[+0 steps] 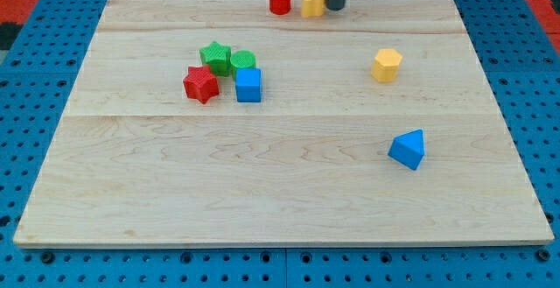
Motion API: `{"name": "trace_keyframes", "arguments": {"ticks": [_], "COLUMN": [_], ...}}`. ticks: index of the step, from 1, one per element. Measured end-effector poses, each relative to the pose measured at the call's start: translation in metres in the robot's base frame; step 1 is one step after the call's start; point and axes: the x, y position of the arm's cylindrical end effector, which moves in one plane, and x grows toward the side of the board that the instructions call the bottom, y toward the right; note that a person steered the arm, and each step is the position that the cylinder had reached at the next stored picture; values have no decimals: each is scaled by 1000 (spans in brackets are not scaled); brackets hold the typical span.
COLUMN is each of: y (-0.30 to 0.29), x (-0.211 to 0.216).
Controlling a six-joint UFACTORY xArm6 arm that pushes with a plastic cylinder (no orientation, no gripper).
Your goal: Move the yellow hexagon towards the yellow heart
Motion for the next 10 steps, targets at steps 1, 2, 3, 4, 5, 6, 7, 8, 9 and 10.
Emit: {"name": "trace_keyframes", "arguments": {"ticks": [1, 2, 3, 4, 5, 6, 7, 8, 9, 10], "y": [19, 58, 70, 80, 85, 126, 144, 115, 105, 105], "x": [-2, 31, 106, 162, 187, 185, 225, 249, 240, 223]}}
